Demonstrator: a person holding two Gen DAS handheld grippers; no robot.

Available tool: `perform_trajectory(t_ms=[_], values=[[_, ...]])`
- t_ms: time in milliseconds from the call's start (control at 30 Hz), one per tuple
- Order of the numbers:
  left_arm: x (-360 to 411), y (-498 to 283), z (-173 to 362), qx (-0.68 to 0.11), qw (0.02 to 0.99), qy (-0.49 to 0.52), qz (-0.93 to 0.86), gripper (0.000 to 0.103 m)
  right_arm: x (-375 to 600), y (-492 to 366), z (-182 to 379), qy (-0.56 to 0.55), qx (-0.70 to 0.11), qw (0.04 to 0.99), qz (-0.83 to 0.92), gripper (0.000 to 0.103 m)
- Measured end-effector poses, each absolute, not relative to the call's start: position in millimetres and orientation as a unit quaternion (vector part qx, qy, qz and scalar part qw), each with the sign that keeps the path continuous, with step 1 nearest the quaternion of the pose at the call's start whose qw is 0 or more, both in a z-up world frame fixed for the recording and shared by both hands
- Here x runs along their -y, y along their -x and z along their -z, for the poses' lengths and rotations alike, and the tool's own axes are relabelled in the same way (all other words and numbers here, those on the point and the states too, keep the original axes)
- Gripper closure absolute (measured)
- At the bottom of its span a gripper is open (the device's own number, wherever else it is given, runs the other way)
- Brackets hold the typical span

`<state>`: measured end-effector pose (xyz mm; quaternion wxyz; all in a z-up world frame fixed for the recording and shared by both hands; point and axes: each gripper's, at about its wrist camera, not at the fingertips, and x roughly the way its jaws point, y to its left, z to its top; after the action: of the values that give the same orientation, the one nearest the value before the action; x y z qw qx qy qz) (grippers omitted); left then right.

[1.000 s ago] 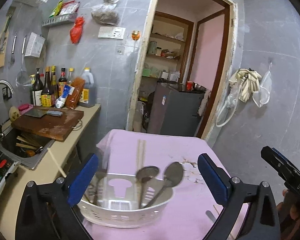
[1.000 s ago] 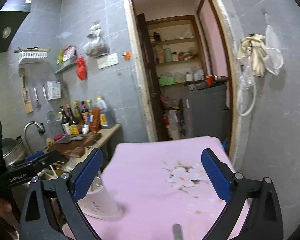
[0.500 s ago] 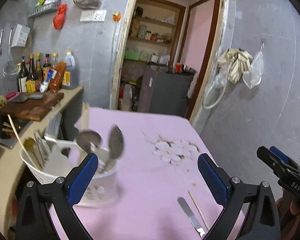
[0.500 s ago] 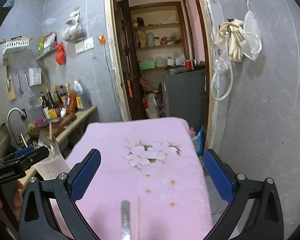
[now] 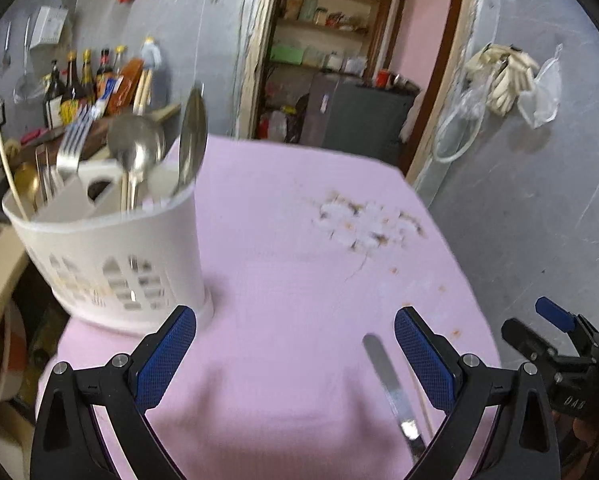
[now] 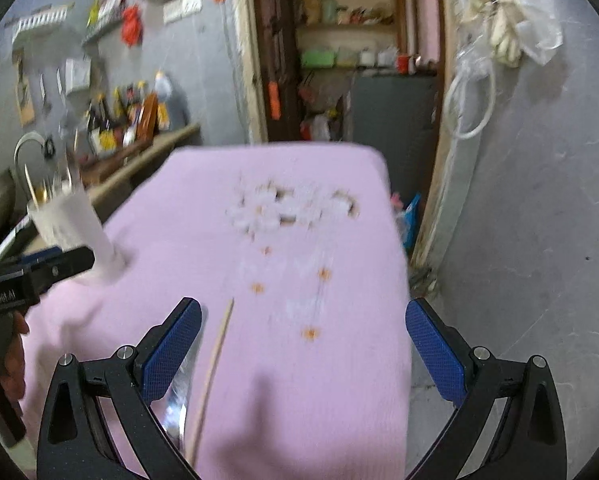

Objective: Organize utensils
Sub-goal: 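Move both tools back to the last utensils on the cloth, then close the left tool on the silver butter knife handle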

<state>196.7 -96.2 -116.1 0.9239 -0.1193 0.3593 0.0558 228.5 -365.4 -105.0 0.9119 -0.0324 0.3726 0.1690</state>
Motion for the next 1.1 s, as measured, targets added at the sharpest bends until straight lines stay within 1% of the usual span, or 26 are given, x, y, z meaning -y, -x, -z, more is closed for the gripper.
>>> perform_trajectory(t_ms=[233,367,833,1100], values=[[96,-201,138,-0.395,0.906,0.134,-0.070,0.003,349,-234,143,0.046,-0.421,0.884,-0.199,0.003],[96,-203,143,-0.401,0.903,0.136,-0.075,0.003,339,-234,154,0.055,-0.436,0.874,-0.206,0.003],[90,-206,151,-0.417,0.891,0.162,-0.078,0.003,313,-232,165,0.117,-0.467,0.856,-0.189,0.003],[105,-211,153,-0.422,0.888,0.177,-0.040,0.003,332,-233,157,0.123,-0.471,0.858,-0.164,0.003]])
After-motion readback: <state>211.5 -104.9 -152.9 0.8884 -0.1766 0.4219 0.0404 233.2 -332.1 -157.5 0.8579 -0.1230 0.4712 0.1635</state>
